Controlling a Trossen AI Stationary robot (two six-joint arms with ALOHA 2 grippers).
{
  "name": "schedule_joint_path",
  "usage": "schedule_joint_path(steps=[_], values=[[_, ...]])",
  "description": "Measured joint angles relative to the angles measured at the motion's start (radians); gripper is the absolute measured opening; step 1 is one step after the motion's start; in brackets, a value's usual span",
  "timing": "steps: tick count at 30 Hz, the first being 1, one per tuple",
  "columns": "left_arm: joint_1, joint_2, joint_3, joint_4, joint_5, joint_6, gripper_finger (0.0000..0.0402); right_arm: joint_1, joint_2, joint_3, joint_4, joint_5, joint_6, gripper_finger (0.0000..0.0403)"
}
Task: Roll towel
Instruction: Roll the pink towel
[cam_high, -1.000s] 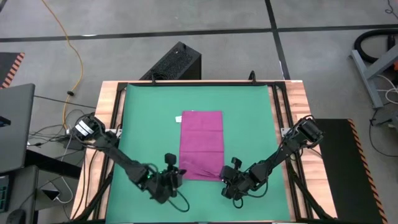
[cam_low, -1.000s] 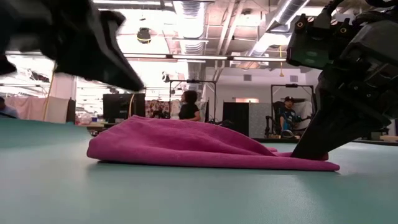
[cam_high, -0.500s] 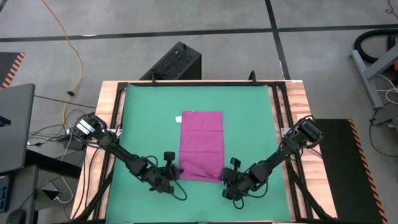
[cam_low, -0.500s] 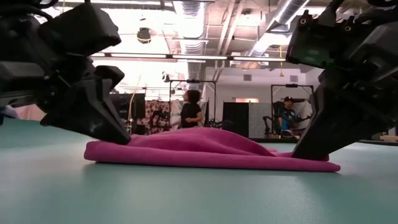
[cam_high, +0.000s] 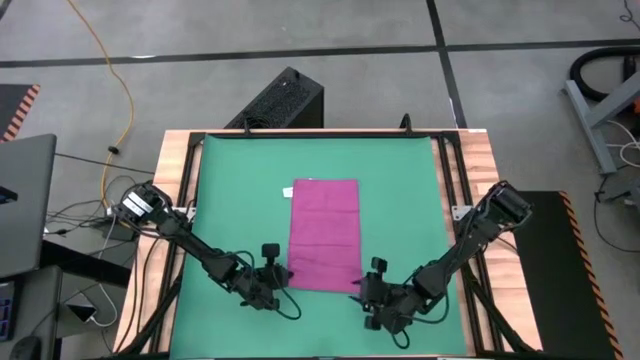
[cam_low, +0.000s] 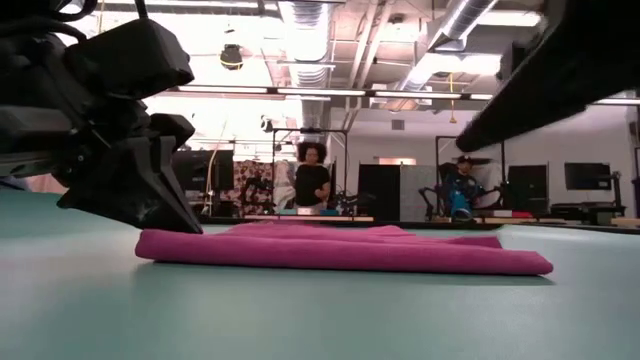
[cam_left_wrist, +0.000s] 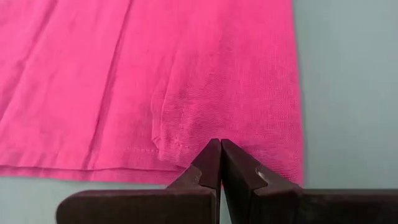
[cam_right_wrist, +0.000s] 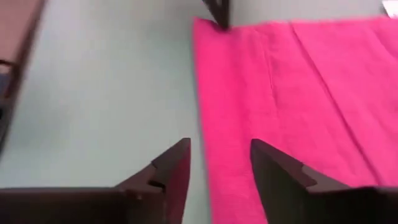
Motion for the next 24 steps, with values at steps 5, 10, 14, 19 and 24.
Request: schedule_joint_path(steps=[5, 10, 14, 19, 24], values=[[0.0, 0.0, 0.0, -0.009, 0.001, -0.018, 0.0, 0.033, 0.001, -0.001, 0.051, 0.01, -0.135, 0.0215], [-0.003, 0.0, 0.0, -0.008, 0.023, -0.028, 0.0, 0.028, 0.002, -0.021, 0.045, 0.024, -0.146, 0.0216], [-0.008, 0.0, 0.0, -0.009, 0.066, -0.051, 0.0, 0.028, 0.002, -0.047, 0.092, 0.024, -0.208, 0.0223], [-0.021, 0.0, 0.0, -0.012, 0.062, -0.055, 0.0, 0.023, 0.002, -0.114, 0.187, 0.023, -0.236, 0.0235], [-0.022, 0.0, 0.0, -0.017, 0.06, -0.055, 0.0, 0.008, 0.002, -0.182, 0.33, 0.019, -0.275, 0.0237]])
